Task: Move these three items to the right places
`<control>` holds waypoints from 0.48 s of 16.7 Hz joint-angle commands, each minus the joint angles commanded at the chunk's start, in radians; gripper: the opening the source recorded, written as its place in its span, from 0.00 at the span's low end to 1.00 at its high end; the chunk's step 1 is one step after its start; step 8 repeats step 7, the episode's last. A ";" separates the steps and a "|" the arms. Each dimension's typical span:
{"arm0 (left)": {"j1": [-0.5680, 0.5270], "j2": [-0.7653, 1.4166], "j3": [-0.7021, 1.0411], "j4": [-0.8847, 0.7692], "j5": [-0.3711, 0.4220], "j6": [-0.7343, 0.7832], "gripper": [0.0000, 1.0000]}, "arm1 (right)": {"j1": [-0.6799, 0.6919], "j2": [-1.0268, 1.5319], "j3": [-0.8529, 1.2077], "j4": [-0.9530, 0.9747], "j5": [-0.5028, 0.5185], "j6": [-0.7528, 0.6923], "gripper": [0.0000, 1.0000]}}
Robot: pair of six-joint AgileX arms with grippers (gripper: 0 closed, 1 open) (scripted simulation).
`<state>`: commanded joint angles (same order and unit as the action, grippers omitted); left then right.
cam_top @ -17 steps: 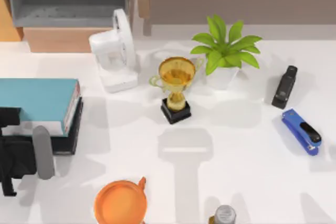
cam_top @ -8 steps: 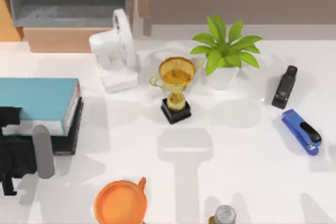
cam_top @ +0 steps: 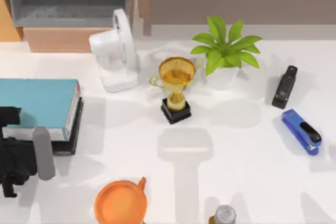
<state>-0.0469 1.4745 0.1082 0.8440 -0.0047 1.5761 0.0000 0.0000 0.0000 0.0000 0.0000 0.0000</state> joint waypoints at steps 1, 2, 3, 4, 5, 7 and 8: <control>0.000 0.000 0.000 0.000 0.000 0.000 0.98 | 0.000 0.000 0.000 0.000 0.000 0.000 1.00; 0.000 0.000 0.000 0.000 0.000 0.000 1.00 | 0.000 0.000 0.000 0.000 0.000 0.000 1.00; 0.000 0.000 0.000 0.000 0.000 0.000 1.00 | 0.000 0.000 0.000 0.000 0.000 0.000 1.00; 0.000 0.000 0.000 0.000 0.000 0.000 1.00 | 0.000 0.000 0.000 0.000 0.000 0.000 1.00; 0.000 0.000 0.000 0.000 0.000 0.000 1.00 | 0.000 0.000 0.000 0.000 0.000 0.000 1.00; 0.000 0.000 0.000 0.000 0.000 0.000 1.00 | 0.000 0.000 0.000 0.000 0.000 0.000 1.00; 0.000 0.000 0.000 0.000 0.000 0.000 1.00 | 0.000 0.000 0.000 0.000 0.000 0.000 1.00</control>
